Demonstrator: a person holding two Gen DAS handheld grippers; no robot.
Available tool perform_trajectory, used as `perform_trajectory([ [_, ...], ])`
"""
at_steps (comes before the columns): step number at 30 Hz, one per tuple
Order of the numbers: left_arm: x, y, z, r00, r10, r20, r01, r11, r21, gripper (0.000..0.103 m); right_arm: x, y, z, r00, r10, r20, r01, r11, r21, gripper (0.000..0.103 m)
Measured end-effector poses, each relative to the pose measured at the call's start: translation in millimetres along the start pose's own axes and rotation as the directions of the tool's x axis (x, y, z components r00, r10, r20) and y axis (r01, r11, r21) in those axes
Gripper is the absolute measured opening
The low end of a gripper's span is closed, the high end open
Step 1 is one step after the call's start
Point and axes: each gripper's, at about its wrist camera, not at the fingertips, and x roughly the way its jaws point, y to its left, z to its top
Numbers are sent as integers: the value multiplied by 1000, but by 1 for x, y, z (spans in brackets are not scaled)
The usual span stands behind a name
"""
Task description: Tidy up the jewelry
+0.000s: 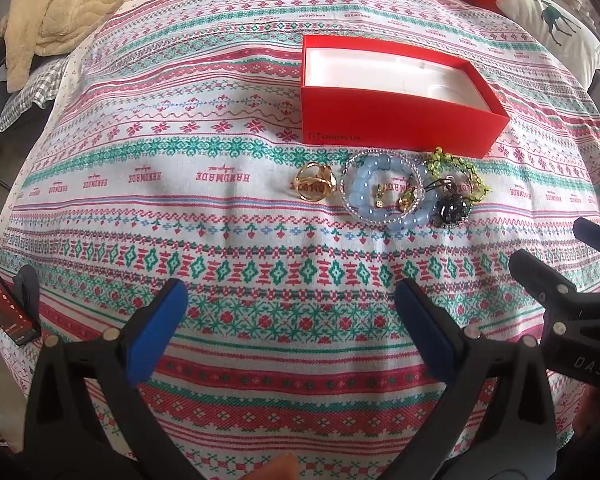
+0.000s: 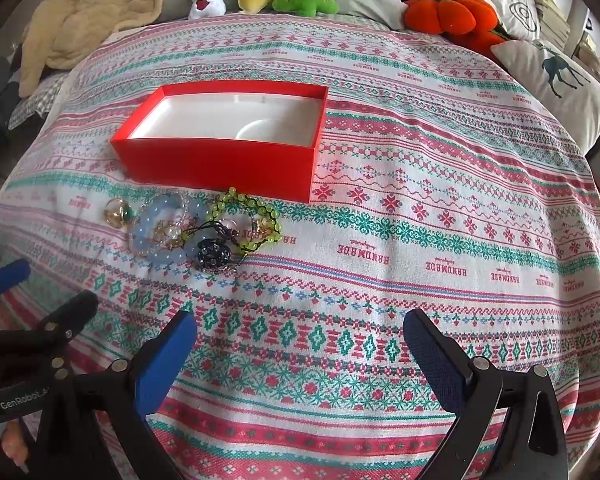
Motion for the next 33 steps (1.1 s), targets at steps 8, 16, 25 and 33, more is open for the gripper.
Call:
perform_trajectory([
  [8, -1, -1, 1, 1000, 0, 0, 0, 1000, 1, 103, 1, 0, -1, 1000, 0, -2, 0, 1000, 1, 103],
  [16, -1, -1, 1, 1000, 1, -1, -1, 1000, 2, 103, 2, 1, -2, 1000, 0, -1, 0, 1000, 2, 103],
  [25, -1, -1, 1, 1000, 1, -1, -1, 1000, 2, 103, 2, 2, -4, 1000, 0, -2, 0, 1000, 3, 103],
  [33, -1, -2, 0, 1000, -7, -4, 7, 1000, -2, 103, 3, 2, -3, 1000, -1, -3, 1, 1000, 3, 103],
])
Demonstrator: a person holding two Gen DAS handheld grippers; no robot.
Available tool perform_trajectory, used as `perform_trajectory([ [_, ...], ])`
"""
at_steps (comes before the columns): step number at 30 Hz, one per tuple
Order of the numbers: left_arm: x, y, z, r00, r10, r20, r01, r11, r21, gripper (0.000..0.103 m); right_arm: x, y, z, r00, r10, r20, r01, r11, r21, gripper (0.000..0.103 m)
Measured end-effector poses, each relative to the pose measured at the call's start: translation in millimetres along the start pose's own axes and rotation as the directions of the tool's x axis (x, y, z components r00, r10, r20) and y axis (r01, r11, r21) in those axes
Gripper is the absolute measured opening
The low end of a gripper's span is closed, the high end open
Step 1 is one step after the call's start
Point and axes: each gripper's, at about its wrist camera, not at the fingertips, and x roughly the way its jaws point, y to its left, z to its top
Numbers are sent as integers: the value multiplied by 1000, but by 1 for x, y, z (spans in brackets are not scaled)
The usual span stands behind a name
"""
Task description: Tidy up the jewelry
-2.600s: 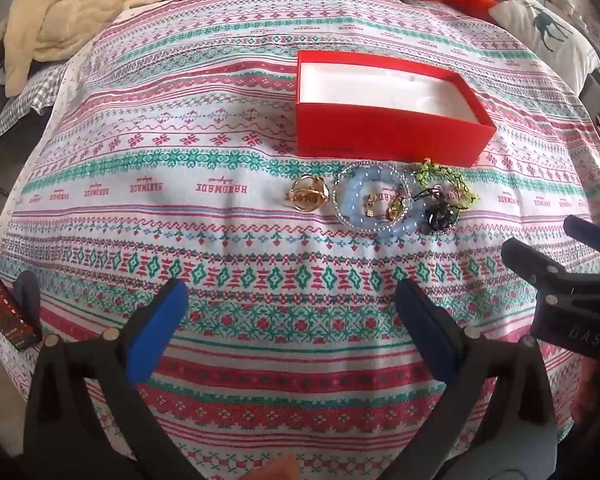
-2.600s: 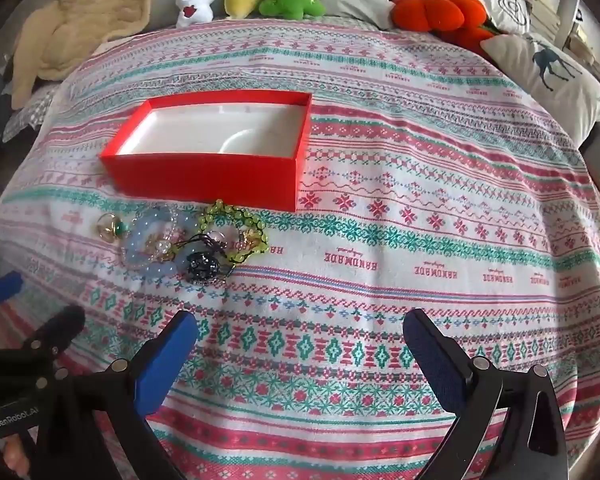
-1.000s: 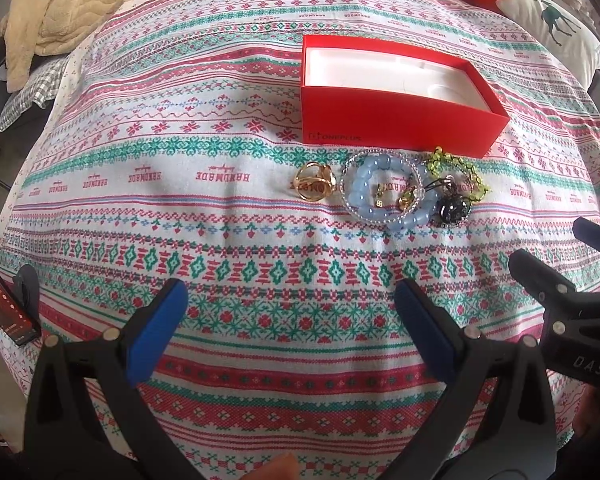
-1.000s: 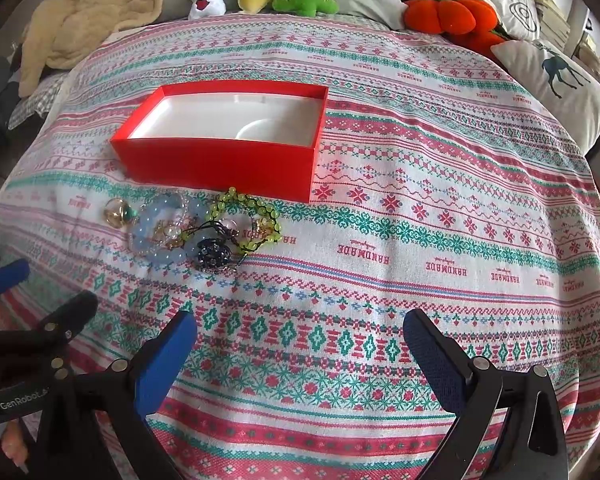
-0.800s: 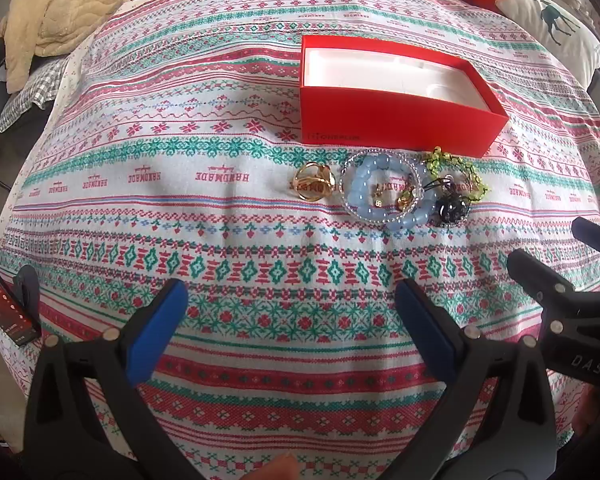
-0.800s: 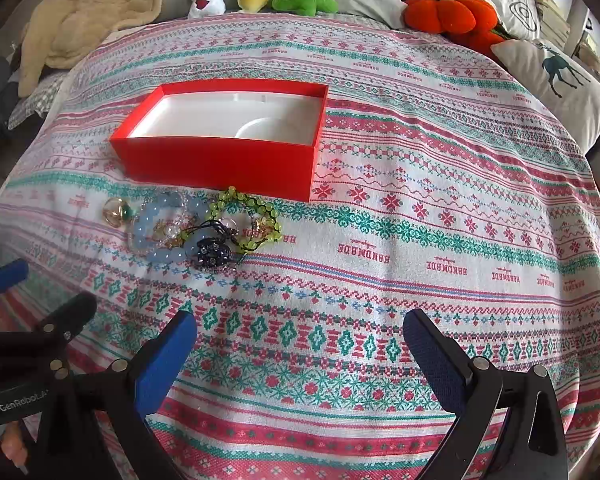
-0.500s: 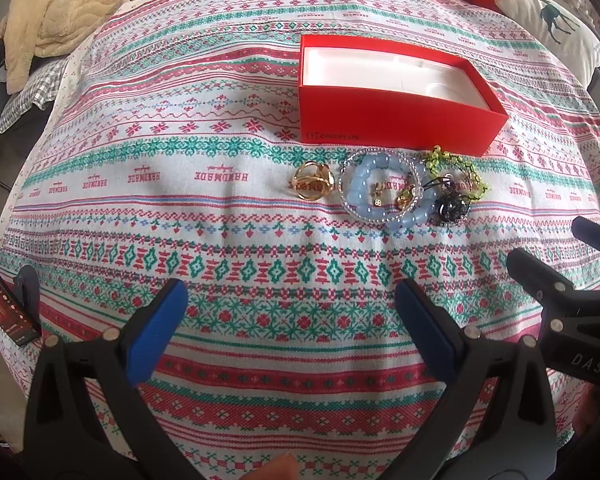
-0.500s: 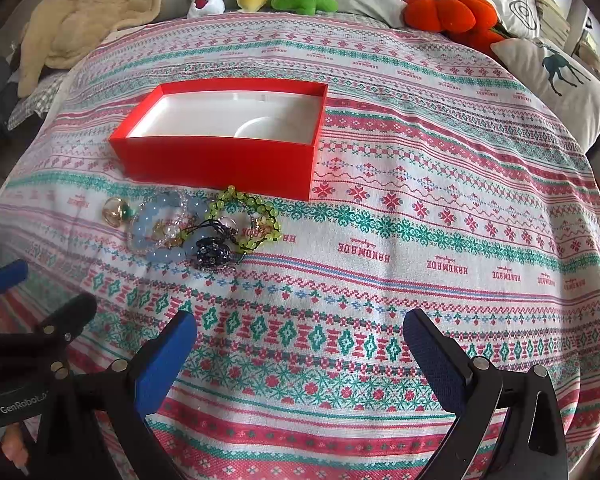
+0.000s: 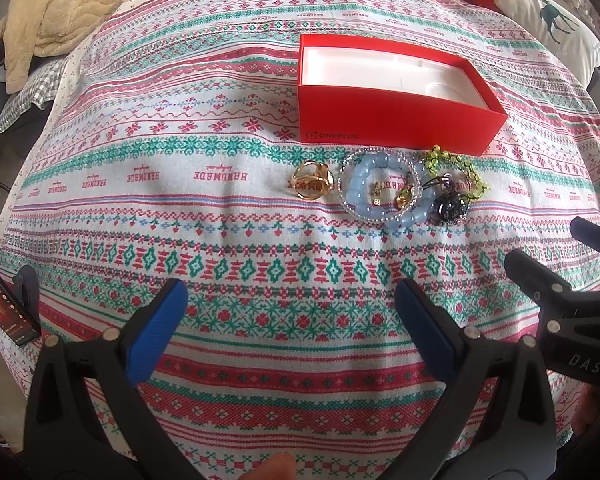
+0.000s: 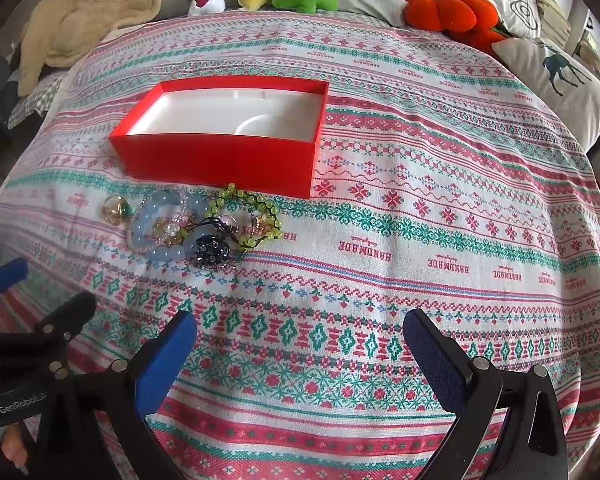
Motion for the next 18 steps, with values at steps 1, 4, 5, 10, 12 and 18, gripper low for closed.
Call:
perform_trajectory([
  [1, 0, 0, -1, 1000, -3, -1, 3, 1000, -1, 103, 1, 0, -1, 1000, 0, 0, 0, 1000, 0, 103],
  [4, 0, 0, -1, 1000, -3, 0, 3, 1000, -1, 103, 0, 0, 0, 1000, 0, 0, 0, 1000, 0, 103],
  [5, 0, 0, -1, 1000, -3, 0, 3, 1000, -3, 103, 0, -1, 0, 1000, 0, 0, 0, 1000, 0, 103],
  [10, -1, -1, 0, 1000, -10, 1, 10, 1000, -4, 103, 0, -1, 0, 1000, -1, 4, 1, 1000, 0, 103],
  [12, -2, -2, 1, 1000, -13, 5, 13, 1000, 1, 103, -1, -1, 1, 1000, 2, 7, -2, 1000, -1, 103],
  [18, -12, 0, 7, 995, -97, 30, 96, 995, 19, 103, -6, -8, 12, 1000, 30, 8, -30, 1000, 7, 103],
])
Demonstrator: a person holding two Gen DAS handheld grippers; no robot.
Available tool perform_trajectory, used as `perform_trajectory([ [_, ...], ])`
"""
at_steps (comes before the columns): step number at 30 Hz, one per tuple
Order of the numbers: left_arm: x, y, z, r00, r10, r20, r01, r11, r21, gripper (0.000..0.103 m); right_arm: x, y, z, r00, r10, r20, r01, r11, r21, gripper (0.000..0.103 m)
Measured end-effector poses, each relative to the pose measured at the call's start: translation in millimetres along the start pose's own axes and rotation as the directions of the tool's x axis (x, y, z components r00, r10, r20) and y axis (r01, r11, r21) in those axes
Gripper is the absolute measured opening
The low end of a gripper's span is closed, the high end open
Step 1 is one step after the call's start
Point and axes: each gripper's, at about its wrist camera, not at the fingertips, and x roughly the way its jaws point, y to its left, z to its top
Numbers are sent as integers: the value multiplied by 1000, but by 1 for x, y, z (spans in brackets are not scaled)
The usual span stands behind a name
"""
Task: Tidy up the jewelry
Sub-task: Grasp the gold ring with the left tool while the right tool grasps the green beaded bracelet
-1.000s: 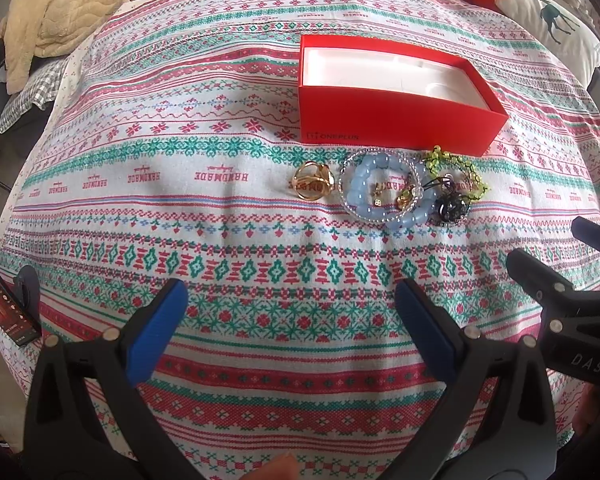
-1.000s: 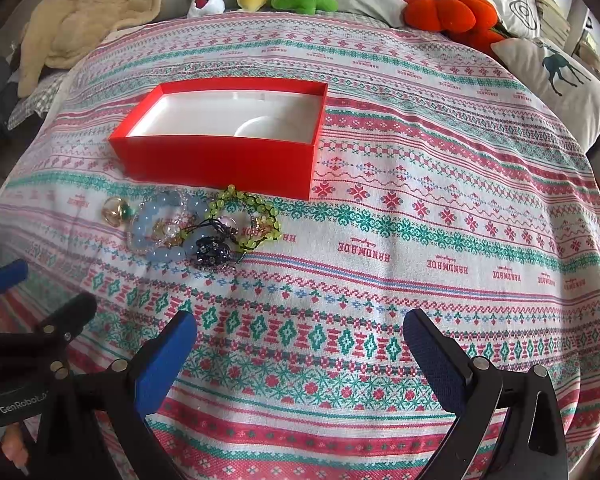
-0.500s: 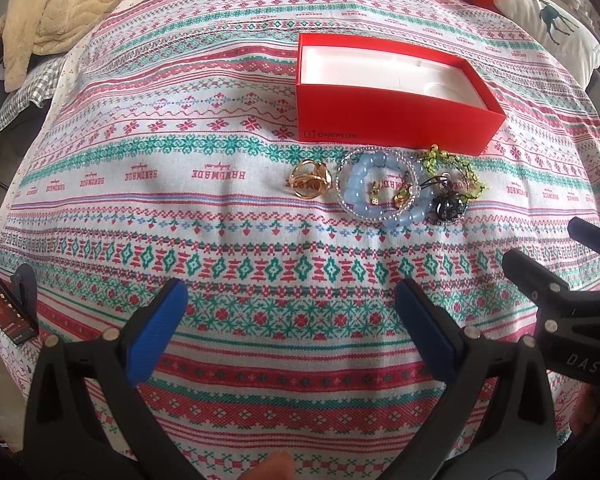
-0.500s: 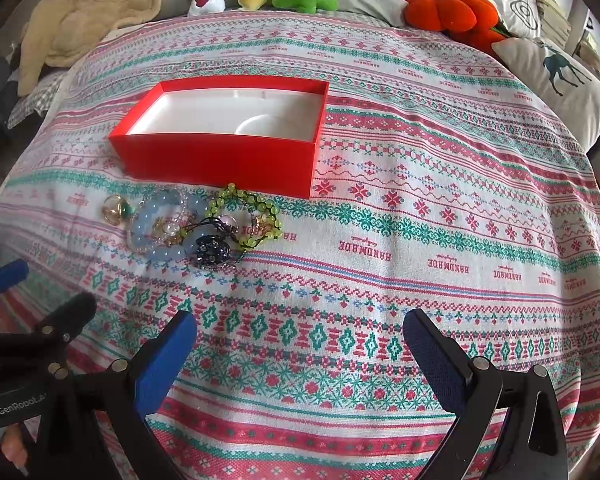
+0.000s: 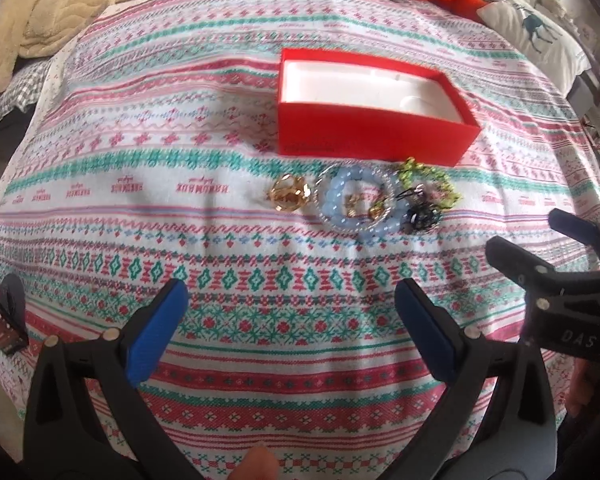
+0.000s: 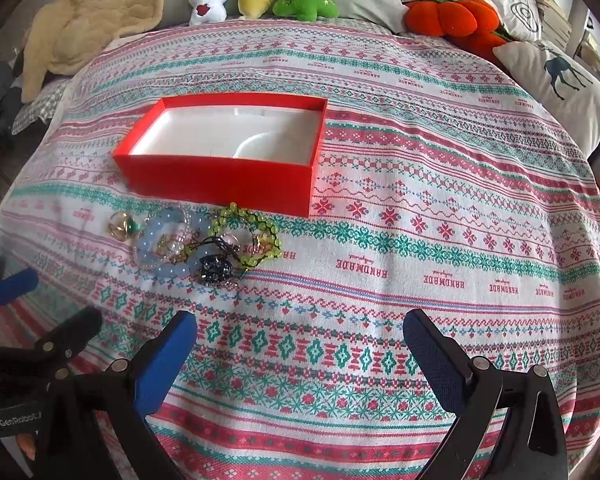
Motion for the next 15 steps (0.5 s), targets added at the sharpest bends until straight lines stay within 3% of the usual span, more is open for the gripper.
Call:
perform_trajectory([
  [7, -10, -2, 22, 1000, -24, -4, 25, 994, 107, 103, 1, -9, 14, 999, 32, -21, -32, 999, 4, 103],
  [13, 1, 10, 45, 993, -91, -71, 98, 990, 99, 103, 13, -15, 30, 994, 91, -62, -91, 996, 5, 103],
  [15, 11, 20, 52, 990, -116, -80, 120, 991, 52, 103, 22, -19, 37, 991, 107, -81, -107, 994, 5, 103],
])
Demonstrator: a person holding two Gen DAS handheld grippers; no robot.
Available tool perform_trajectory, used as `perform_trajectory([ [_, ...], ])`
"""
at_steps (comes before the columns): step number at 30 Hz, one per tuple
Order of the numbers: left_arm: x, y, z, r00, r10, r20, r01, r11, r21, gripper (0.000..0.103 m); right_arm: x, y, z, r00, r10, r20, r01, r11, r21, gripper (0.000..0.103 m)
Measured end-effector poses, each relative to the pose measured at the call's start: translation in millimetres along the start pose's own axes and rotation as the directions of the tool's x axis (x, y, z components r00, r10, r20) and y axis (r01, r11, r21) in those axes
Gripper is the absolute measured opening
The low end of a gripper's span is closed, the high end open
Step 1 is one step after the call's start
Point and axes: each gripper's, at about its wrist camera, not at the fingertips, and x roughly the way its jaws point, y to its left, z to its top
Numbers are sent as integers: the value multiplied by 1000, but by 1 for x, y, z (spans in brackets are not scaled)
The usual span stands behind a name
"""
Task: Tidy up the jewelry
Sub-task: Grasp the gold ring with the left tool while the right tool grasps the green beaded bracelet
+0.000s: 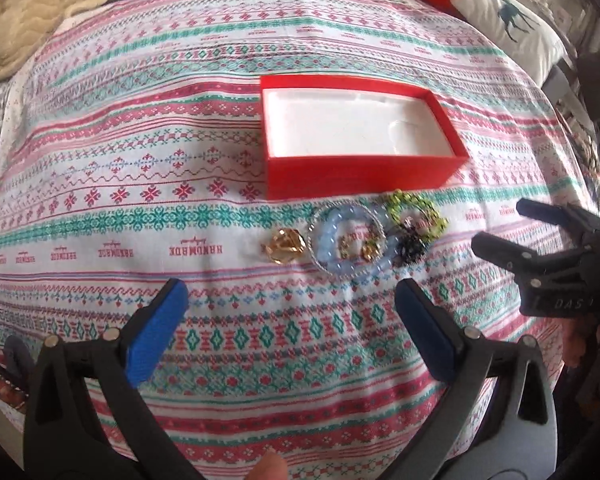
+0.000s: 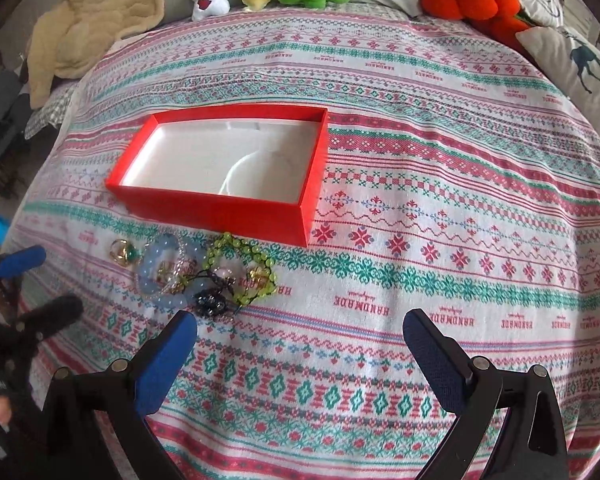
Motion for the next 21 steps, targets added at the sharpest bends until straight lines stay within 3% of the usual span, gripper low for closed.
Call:
perform_trajectory([
  [3, 12, 14, 4, 999, -49, -14, 48, 997, -61, 97, 14, -9, 6, 998, 54, -38, -53, 998, 25, 102],
  [8, 29, 24, 8, 989, -135, -63, 127, 985, -113, 80, 38, -25, 18, 976, 188, -112, -176, 979, 106, 83],
  [14, 53, 24, 14, 976, -190, -106, 172, 973, -153, 60, 52, -26, 28, 971, 206, -118, -193, 975, 111, 58],
  [21, 62, 21, 17, 977, -175, -119, 156, 977, -148, 45, 65, -14, 45, 972, 211, -103, -198, 973, 122, 33],
])
